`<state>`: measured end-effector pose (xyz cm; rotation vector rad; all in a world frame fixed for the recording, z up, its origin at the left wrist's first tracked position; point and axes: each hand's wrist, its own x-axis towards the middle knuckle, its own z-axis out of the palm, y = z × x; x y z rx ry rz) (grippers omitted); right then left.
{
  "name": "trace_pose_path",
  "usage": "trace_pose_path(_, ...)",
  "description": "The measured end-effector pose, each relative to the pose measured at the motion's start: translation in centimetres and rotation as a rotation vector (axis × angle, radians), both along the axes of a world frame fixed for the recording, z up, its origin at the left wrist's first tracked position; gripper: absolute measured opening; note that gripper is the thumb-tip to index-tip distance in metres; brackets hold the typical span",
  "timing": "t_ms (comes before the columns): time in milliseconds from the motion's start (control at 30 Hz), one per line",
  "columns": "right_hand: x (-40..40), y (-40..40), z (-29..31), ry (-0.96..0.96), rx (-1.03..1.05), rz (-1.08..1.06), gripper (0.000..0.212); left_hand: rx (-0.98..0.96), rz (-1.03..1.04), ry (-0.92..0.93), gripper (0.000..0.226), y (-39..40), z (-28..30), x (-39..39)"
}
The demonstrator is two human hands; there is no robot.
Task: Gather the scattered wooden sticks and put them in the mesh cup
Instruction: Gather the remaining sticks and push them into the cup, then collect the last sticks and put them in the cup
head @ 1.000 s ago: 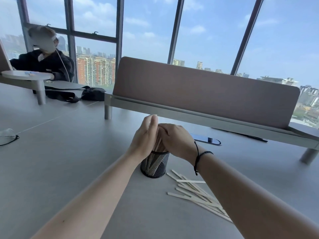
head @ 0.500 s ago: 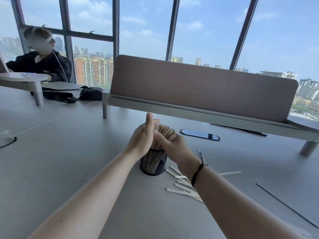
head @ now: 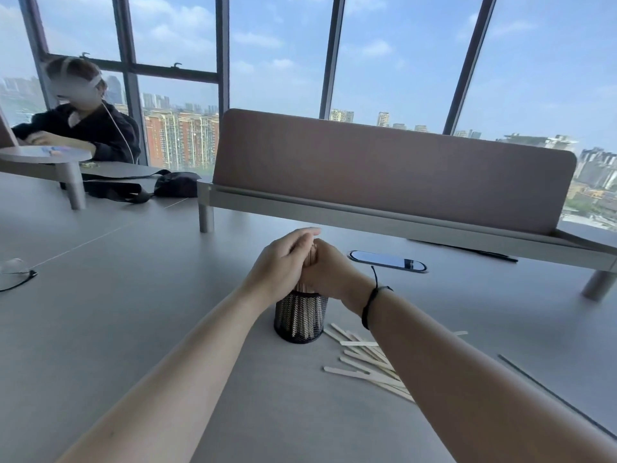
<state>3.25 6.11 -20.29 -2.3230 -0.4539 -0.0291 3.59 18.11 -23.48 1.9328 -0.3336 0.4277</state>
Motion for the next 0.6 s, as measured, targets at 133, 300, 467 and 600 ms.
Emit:
trace_pose_path(133, 0.6, -1.7, -1.0, 0.126, 0.213, -0.062, 0.047, 0.030, 0.063, 0.002, 0.039, -0.1, 0.1, -0.4)
trace_pose_path(300, 0.1, -6.0, -2.5, 0.096, 0.261, -0.159, 0.063, 0.266, 0.300, -0.159, 0.049, -0.5, 0.2, -0.9)
trace_pose_path(467, -3.3, -12.9, -5.3, 0.076, 0.000, -0.148, 0.051, 0.567, 0.182, -0.609, 0.049, -3.6, 1.7, -4.2)
trace_pose_path(600, -6.7, -19.2, -6.4, 0.038, -0.294, -0.218, 0.056, 0.912, -0.265, -0.390, 0.081, -7.5, -0.5, -7.0)
